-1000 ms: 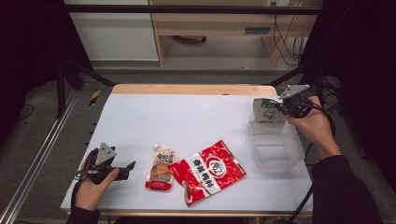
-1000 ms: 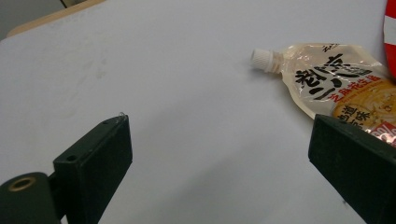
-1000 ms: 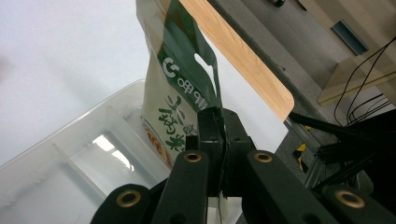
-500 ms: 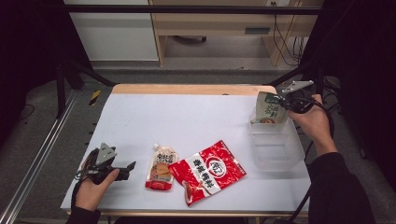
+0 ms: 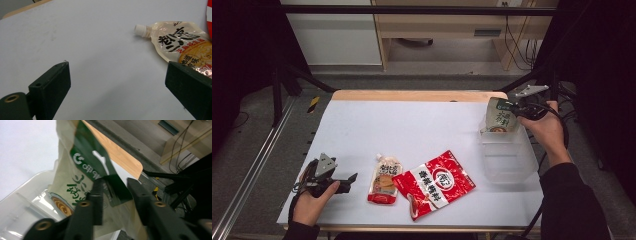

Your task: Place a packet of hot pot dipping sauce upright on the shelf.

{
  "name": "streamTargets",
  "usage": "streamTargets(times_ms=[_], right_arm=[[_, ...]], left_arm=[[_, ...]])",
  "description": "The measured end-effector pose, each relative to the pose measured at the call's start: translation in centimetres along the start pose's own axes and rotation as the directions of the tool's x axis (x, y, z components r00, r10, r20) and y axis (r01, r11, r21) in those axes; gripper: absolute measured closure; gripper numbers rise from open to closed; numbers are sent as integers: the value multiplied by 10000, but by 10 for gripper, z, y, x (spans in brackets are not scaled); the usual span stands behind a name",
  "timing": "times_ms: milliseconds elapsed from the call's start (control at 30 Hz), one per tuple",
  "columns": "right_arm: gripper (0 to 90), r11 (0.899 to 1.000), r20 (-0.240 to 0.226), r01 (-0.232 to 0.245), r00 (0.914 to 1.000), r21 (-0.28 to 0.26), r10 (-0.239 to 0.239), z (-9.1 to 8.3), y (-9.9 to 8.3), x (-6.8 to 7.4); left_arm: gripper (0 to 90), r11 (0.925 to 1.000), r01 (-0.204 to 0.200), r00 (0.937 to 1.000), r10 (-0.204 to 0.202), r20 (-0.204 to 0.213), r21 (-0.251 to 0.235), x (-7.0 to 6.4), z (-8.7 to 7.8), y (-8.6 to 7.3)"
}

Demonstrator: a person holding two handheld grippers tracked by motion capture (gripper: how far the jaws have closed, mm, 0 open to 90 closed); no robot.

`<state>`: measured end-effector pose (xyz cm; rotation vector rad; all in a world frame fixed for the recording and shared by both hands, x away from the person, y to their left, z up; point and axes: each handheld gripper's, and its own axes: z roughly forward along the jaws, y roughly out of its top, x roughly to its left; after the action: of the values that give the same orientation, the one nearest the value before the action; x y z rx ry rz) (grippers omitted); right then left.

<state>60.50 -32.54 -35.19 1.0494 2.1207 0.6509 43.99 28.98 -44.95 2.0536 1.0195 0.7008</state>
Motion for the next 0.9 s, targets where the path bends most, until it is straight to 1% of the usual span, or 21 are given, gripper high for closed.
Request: streamTargets(times_ms=[67, 100, 167, 267, 367, 500, 633, 733, 867, 900], right_arm=[[588, 10000, 153, -23, 9999, -18, 23, -1, 0, 0], [539, 10000, 270, -29, 9996, -68, 31, -2, 1, 0], [463, 9998, 303, -136, 9994, -174, 141, -4, 1, 0], [397, 9998, 344, -69, 9994, -176, 75, -5, 1, 2], [332, 9995, 314, -127, 9994, -285, 136, -7, 2, 2], [269, 9988, 363, -106, 9993, -470, 123, -11, 3, 3], [236, 9974, 403, -133, 9991, -711, 161, -16, 4, 4], [217, 9967, 339, -51, 9994, -815, 79, -21, 7, 8], [201, 9939, 261, 42, 9997, -1104, -13, -30, 11, 14], [193, 9935, 185, 4, 9998, -1142, 18, -33, 12, 16]], left_arm=[[62, 10000, 4, 10000, -4, -7, -12, 0, 0, 0], [62, 10000, 5, 10000, -5, -9, -18, 0, 0, 0], [62, 10000, 3, 10000, -3, -7, -20, 0, 0, 0], [62, 10000, 11, 10000, -11, 7, -16, 0, -1, 0], [62, 10000, 8, 10000, -8, 8, -25, 0, -1, 0], [62, 10000, 15, 10000, -15, 17, -25, 0, -1, 0], [62, 10000, 12, 10000, -12, 19, -24, 0, -1, 0], [62, 10000, 10, 10000, -10, 11, -21, 0, -1, 0], [62, 10000, -21, 10000, 21, 23, -3, 0, -1, 1], [62, 10000, -22, 10000, 22, 35, 1, -1, 0, 1]])
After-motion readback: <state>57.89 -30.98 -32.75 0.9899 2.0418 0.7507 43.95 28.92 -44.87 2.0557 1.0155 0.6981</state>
